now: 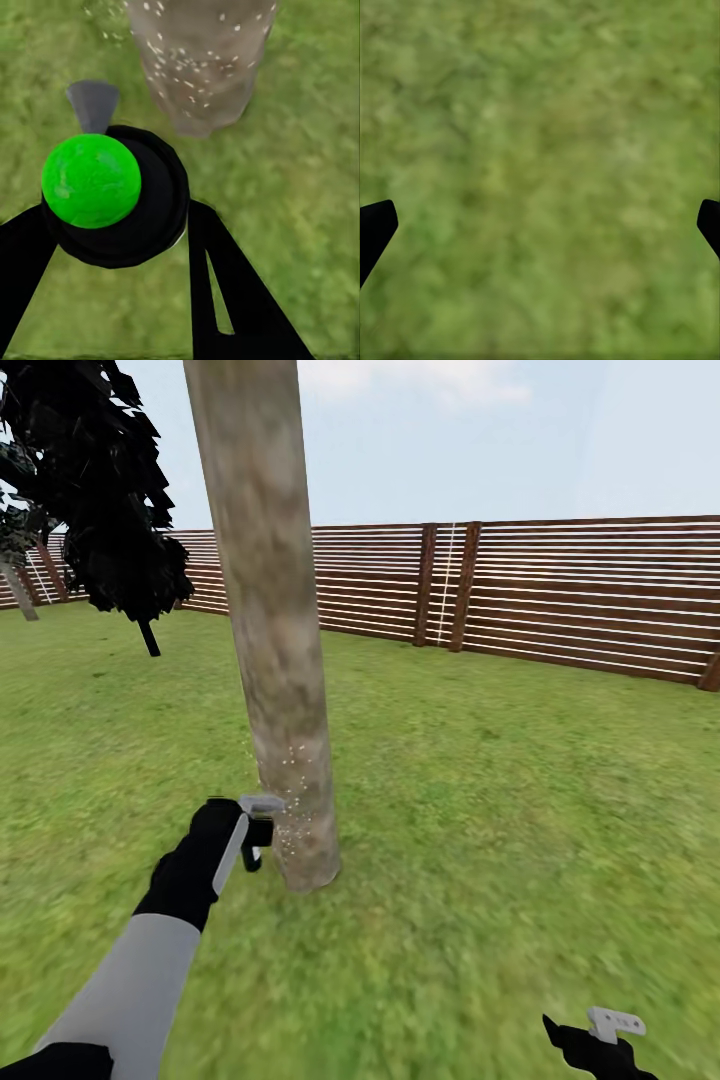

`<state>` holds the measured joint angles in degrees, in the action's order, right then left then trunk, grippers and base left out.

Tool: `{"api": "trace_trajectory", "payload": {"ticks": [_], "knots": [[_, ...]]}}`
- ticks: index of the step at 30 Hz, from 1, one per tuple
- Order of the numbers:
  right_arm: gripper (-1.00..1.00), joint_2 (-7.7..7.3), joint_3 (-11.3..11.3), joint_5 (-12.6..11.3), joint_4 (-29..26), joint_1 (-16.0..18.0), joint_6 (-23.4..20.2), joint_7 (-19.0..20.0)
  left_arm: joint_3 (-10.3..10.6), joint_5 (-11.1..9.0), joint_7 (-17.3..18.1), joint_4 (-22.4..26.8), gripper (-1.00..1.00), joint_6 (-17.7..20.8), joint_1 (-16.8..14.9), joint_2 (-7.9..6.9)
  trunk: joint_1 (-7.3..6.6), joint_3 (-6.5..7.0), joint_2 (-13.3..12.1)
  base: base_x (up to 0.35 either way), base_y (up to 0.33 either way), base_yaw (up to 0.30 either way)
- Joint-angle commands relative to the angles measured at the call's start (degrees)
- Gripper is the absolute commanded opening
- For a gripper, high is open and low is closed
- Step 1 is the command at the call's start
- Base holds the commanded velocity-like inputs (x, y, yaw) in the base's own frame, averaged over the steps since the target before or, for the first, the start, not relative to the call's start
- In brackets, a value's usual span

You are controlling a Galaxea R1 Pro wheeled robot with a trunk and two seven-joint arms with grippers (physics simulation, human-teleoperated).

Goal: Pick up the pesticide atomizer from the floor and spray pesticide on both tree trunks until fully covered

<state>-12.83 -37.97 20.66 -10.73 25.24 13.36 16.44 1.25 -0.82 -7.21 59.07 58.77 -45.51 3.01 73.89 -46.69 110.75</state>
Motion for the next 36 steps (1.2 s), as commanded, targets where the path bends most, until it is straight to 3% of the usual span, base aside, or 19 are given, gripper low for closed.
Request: {"api": "trace_trajectory", "payload": {"ticks": [1,3,6,8,11,14,17,21,25,36], "knots": [[1.00,0.06,0.0,0.0,0.0,0.0,0.0,0.0,0.2,0.1,0.0,-0.5,-1.00,-0.1,0.2,-0.01,0.00,0.00,0.0,0.000,0.000,0.000],[1.00,0.36,0.0,0.0,0.0,0.0,0.0,0.0,0.5,0.1,0.0,-2.7,-1.00,-0.2,0.4,-0.02,0.00,0.00,0.0,0.000,0.000,0.000],[1.00,0.68,0.0,0.0,-0.1,0.0,0.0,0.0,0.5,0.0,0.0,-11.0,-1.00,-1.7,1.6,0.05,0.00,0.00,0.0,0.000,0.000,0.000],[1.00,0.70,0.0,0.0,-0.1,0.0,0.0,0.0,0.5,-0.1,-0.1,-16.8,-1.00,-6.6,1.8,0.06,0.00,0.00,0.0,0.000,0.000,0.000],[1.00,0.70,0.0,0.0,-0.1,0.0,0.1,0.0,0.0,-0.2,-0.3,-30.3,-1.00,-21.5,1.8,0.14,0.00,0.00,0.0,0.000,0.000,0.000],[1.00,0.70,0.0,0.0,-0.1,0.0,0.1,0.0,-0.2,-0.4,-0.6,-38.8,-1.00,-32.9,1.8,0.24,0.00,0.00,0.0,0.000,0.000,0.000],[1.00,0.70,-0.1,-0.1,-0.1,0.0,0.1,0.0,-0.2,-4.0,-0.8,-43.6,-1.00,-40.1,1.8,0.44,0.00,0.00,0.0,0.000,0.000,0.066],[1.00,0.75,-0.1,-0.1,-0.1,0.0,0.1,0.0,-0.1,-5.5,-2.9,-46.1,-1.00,-41.3,1.8,0.37,0.00,0.00,0.0,0.000,0.000,0.243],[1.00,0.73,-0.1,-0.1,-0.1,0.0,0.1,0.0,0.0,-5.6,-3.5,-46.1,-1.00,-41.4,1.8,0.72,0.00,0.00,0.0,0.057,-0.042,0.242],[1.00,0.70,-0.1,-0.1,-0.1,0.0,0.1,0.0,0.1,-5.5,-3.6,-46.1,-1.00,-41.4,1.8,2.11,0.00,0.00,0.0,0.165,-0.218,0.013]]}}
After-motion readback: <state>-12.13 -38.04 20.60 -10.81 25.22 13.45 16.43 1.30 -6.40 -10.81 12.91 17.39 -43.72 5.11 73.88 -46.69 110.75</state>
